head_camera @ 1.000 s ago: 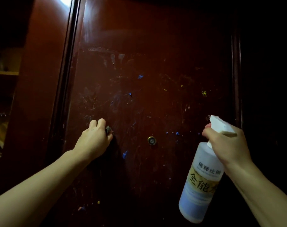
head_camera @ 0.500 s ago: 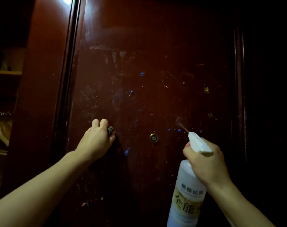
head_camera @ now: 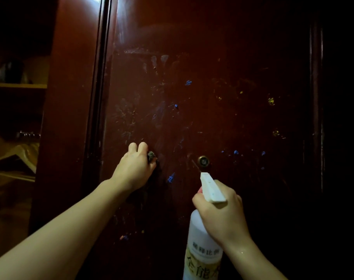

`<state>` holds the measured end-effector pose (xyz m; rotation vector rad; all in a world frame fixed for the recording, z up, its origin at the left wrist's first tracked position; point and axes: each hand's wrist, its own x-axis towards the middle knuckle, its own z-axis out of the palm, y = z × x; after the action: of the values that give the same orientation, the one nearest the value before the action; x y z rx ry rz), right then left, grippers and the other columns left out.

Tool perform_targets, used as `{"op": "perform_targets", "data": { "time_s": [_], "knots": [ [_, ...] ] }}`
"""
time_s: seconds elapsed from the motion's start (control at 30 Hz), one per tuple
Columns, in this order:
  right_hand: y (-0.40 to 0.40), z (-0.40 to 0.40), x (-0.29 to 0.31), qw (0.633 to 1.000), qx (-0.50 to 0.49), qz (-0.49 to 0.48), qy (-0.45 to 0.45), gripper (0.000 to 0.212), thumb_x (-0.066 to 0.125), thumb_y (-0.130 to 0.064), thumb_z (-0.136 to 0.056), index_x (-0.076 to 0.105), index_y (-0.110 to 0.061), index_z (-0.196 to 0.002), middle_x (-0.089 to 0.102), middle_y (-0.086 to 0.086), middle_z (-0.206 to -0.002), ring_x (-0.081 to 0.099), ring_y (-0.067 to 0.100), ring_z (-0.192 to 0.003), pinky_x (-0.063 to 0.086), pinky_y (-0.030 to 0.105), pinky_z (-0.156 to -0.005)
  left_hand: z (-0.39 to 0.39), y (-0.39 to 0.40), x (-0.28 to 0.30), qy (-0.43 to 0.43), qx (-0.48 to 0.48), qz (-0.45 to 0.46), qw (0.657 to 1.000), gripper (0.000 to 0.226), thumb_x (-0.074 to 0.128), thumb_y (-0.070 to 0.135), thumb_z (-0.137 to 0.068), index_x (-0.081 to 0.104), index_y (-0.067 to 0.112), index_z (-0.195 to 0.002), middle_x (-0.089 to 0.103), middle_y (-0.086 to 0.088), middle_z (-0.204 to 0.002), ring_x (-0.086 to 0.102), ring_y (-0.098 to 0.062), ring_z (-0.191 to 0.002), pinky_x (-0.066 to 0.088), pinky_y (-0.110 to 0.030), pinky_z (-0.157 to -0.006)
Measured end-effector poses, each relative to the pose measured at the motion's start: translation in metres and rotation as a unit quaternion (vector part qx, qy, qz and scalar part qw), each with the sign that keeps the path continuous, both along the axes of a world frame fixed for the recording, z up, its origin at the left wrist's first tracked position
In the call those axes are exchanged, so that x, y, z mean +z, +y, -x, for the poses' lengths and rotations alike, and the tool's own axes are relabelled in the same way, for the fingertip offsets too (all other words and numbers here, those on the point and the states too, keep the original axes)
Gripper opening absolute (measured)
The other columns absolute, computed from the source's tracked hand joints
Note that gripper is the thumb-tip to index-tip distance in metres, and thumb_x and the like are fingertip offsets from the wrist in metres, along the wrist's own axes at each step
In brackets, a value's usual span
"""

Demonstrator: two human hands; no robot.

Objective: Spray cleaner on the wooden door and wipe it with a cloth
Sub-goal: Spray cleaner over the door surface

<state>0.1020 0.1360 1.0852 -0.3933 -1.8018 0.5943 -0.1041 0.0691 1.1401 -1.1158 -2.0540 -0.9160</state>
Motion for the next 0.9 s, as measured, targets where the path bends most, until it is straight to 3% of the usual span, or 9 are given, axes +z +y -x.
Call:
{"op": "perform_targets", "data": {
  "time_s": [0.17,0.33,0.47,0.63,0.83,0.9],
  "knots": [
    [-0.012,0.015,-0.016,0.999,0.027,0.015,-0.038,0.006,0.064,-0.022,-0.071,0.06,-0.024,-0.067,0.061,-0.005,-0.06,0.057,0.007,-0.063,0.042,0.021,-0.053,0.001,0.0,-0.003,-0.005,0.008,0.004,1.0,0.028,0.05,0.036,-0.096,0.034,0.014,-0.101,0.031,-0.004,-0.099,0.052,-0.037,-0.096,0.034,-0.037,-0.071],
    [-0.019,0.021,-0.024,0.999,0.02,0.007,-0.031,0.015,0.061,-0.018,-0.071,0.052,-0.019,-0.059,0.055,-0.004,-0.054,0.053,0.009,-0.055,0.037,0.017,-0.046,-0.001,-0.002,-0.005,0.005,0.007,0.0,1.0,0.032,0.05,0.036,-0.096,0.038,0.009,-0.108,0.031,-0.005,-0.099,0.052,-0.04,-0.095,0.034,-0.038,-0.07],
    [-0.021,0.023,-0.024,0.997,0.033,0.029,-0.062,0.008,0.062,-0.021,-0.072,0.057,-0.024,-0.067,0.06,-0.005,-0.062,0.057,0.01,-0.062,0.044,0.026,-0.056,-0.001,-0.001,-0.006,0.012,0.01,-0.002,1.0,0.031,0.05,0.035,-0.096,0.037,0.009,-0.106,0.032,-0.006,-0.099,0.052,-0.04,-0.093,0.034,-0.038,-0.069],
    [-0.018,0.015,-0.03,0.998,0.025,0.025,-0.061,0.013,0.062,-0.019,-0.072,0.054,-0.018,-0.061,0.058,-0.003,-0.057,0.054,0.01,-0.055,0.042,0.026,-0.051,-0.001,-0.001,-0.005,0.012,0.005,-0.008,1.0,0.033,0.052,0.035,-0.095,0.039,0.008,-0.108,0.033,-0.008,-0.101,0.052,-0.043,-0.096,0.034,-0.039,-0.07],
    [-0.007,0.009,-0.034,0.998,0.001,0.047,-0.049,0.004,0.064,-0.019,-0.074,0.063,-0.021,-0.075,0.063,-0.005,-0.067,0.059,0.013,-0.07,0.046,0.028,-0.063,-0.003,-0.002,-0.007,-0.001,0.017,-0.002,1.0,0.037,0.051,0.036,-0.095,0.039,0.006,-0.113,0.041,-0.019,-0.114,0.052,-0.046,-0.098,0.034,-0.041,-0.072],
    [-0.005,0.005,-0.035,0.997,-0.002,0.043,-0.059,0.003,0.063,-0.018,-0.074,0.062,-0.02,-0.072,0.061,-0.004,-0.064,0.059,0.015,-0.067,0.047,0.029,-0.061,-0.004,-0.001,-0.009,-0.001,0.022,-0.001,1.0,0.037,0.051,0.036,-0.095,0.039,0.006,-0.113,0.041,-0.019,-0.115,0.051,-0.046,-0.098,0.033,-0.041,-0.072]
  ]
}}
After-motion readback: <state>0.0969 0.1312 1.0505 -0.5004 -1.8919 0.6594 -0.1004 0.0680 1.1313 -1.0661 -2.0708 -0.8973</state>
